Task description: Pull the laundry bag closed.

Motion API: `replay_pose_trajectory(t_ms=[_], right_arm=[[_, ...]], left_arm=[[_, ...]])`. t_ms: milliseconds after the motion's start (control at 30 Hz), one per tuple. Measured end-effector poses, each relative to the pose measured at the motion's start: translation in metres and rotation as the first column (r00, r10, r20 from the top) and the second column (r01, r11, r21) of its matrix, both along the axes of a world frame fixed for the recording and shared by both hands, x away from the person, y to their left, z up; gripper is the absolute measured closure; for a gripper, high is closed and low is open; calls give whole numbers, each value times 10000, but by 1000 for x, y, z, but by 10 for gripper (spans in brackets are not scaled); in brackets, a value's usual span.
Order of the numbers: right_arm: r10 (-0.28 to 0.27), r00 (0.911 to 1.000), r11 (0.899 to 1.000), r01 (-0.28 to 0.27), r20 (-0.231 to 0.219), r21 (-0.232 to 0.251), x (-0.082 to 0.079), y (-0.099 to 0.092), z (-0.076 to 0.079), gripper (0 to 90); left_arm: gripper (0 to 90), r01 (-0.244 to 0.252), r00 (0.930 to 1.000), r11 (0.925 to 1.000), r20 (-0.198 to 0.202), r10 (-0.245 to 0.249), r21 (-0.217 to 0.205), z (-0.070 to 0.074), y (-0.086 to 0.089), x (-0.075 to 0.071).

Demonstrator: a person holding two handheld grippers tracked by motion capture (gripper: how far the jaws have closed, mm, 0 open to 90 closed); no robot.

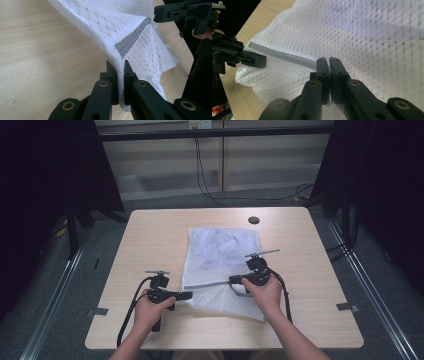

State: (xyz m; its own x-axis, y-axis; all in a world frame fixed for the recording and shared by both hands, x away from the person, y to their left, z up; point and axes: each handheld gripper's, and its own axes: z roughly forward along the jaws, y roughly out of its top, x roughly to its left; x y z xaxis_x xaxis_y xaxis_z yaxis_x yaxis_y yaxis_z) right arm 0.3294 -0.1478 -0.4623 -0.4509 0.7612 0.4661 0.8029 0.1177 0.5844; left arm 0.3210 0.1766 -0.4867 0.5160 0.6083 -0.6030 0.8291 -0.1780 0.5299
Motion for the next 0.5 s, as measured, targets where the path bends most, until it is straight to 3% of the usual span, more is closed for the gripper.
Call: replay_pose_trajectory(t_ms=[500], right_arm=[[-73, 9999, 10000, 73, 70, -48, 1, 0, 0, 868]], left_arm=[[891, 18, 9999, 10000, -103, -18, 10, 0, -1, 0]])
